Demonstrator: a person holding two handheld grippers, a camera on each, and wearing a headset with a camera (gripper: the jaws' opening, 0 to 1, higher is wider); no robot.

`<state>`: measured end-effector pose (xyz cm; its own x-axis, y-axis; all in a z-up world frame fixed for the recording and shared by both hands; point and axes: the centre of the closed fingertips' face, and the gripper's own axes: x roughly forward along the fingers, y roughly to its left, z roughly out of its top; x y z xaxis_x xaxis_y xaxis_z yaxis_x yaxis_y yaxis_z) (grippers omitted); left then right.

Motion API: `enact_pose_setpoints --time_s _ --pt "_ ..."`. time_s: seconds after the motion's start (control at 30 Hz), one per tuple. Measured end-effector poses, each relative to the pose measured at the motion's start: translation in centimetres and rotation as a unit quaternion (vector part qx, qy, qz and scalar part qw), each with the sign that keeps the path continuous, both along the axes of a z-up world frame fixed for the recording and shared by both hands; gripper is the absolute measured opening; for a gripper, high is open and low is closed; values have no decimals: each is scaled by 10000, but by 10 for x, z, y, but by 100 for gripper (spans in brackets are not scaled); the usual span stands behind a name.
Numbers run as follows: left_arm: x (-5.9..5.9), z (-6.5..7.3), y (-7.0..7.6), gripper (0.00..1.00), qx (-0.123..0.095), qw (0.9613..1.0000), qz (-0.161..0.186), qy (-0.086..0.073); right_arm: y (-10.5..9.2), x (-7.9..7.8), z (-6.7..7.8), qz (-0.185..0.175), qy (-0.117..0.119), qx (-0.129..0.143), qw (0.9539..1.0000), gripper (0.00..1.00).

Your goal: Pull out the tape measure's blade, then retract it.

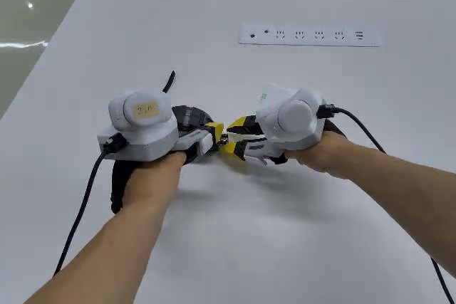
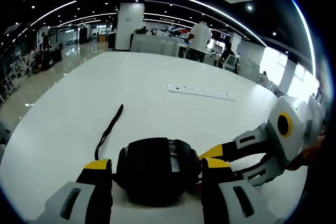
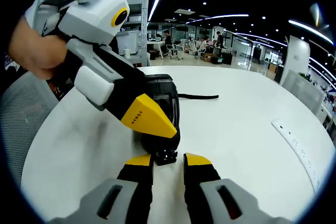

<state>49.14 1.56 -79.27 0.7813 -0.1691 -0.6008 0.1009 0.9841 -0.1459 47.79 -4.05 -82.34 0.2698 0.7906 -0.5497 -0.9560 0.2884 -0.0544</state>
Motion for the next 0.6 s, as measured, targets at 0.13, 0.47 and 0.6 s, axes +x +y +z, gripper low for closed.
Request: enact_pose_setpoints --time_s 0.13,0.47,0.6 --pt "1 2 1 67 2 10000 -7 -34 -1 1 1 -18 -29 -20 10000 23" --pt "-6 6 -3 73 38 9979 -624 -185 -22 -3 7 -117 -66 -75 9999 30" --pt "-9 6 -3 76 181 9960 -846 -244 -29 -5 9 -204 -31 -51 9998 34"
